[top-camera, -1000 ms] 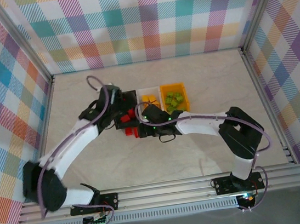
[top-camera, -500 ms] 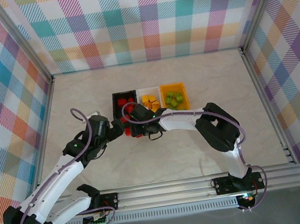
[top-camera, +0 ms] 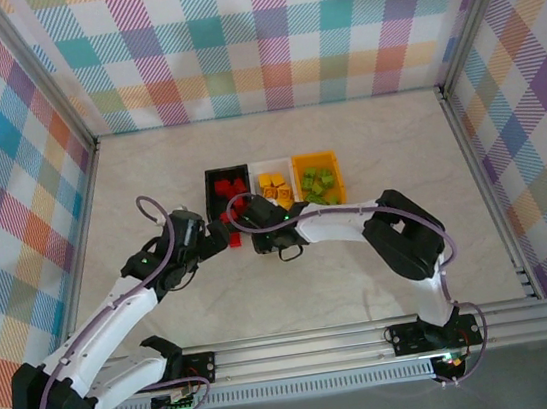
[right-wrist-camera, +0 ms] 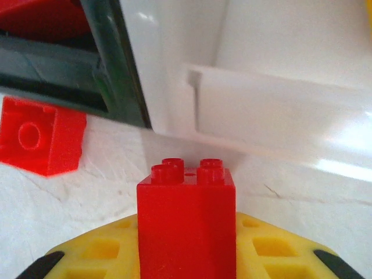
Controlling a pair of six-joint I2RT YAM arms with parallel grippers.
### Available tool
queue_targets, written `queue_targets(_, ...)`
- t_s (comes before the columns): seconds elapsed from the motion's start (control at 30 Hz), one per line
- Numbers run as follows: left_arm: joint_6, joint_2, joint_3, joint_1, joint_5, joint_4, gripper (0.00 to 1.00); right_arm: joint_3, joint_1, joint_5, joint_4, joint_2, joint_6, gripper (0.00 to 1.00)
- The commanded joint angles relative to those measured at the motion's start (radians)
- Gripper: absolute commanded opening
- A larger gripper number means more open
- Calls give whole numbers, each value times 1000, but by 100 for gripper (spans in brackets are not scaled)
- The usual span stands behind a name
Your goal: Sort the legos into containers by color
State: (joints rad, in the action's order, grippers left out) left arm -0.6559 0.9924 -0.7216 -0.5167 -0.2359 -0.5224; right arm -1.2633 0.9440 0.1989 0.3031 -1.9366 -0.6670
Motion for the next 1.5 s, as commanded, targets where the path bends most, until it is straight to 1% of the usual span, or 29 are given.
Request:
queue_targets(0.0, 33, 12, 28, -8, 9, 15, 100, 26, 5, 14, -41, 123, 35, 29)
queue_targets(0.07, 36, 18, 45, -8, 12, 32, 100, -13, -3, -3, -25, 139, 56, 29)
queue_targets(0.17, 42, 42, 63, -9, 17, 51, 100, -114, -23, -47, 4, 106, 81, 29)
queue_targets(0.23, 50, 61, 68, -12, 24, 62, 99, -197, -42, -77, 28, 58, 88, 29)
queue_targets(0.37, 72, 97, 70, -19, 27, 84, 99, -357, -73, -97, 72, -50, 94, 31)
queue_targets(0.53, 96, 169, 65, -29, 52, 143, 98, -558, -107, -126, 99, -181, 106, 36)
queue_targets(0.57, 98, 182, 65, -31, 53, 157, 98, -590, -112, -129, 106, -200, 106, 38)
queue_targets(0.6, 102, 201, 64, -32, 56, 170, 98, -621, -119, -139, 110, -218, 106, 42)
queue_targets(0.67, 111, 239, 60, -34, 61, 198, 98, -655, -129, -158, 107, -231, 100, 58)
queue_targets(0.7, 116, 260, 55, -35, 65, 210, 98, -659, -132, -161, 100, -226, 98, 68)
queue_targets(0.73, 122, 280, 52, -37, 68, 225, 98, -651, -133, -162, 86, -213, 102, 73)
queue_targets(0.77, 126, 297, 49, -38, 68, 235, 98, -637, -132, -163, 72, -194, 106, 76)
queue_targets(0.8, 128, 314, 45, -39, 67, 236, 97, -610, -132, -163, 53, -166, 108, 77)
queue_targets(0.87, 134, 342, 38, -42, 67, 293, 97, -533, -132, -153, 15, -100, 104, 79)
queue_targets(1.03, 159, 421, 22, -56, 65, 359, 94, -277, -133, -134, -96, 84, 78, 83)
queue_targets(1.23, 178, 502, 6, -83, 27, 417, 89, -63, -133, -94, -148, 241, 64, 84)
queue_targets(1.33, 183, 531, -2, -88, -10, 439, 84, 18, -133, -88, -176, 294, 48, 84)
queue_targets(1.47, 201, 562, 4, -95, -65, 479, 71, 86, -132, -89, -191, 347, 35, 85)
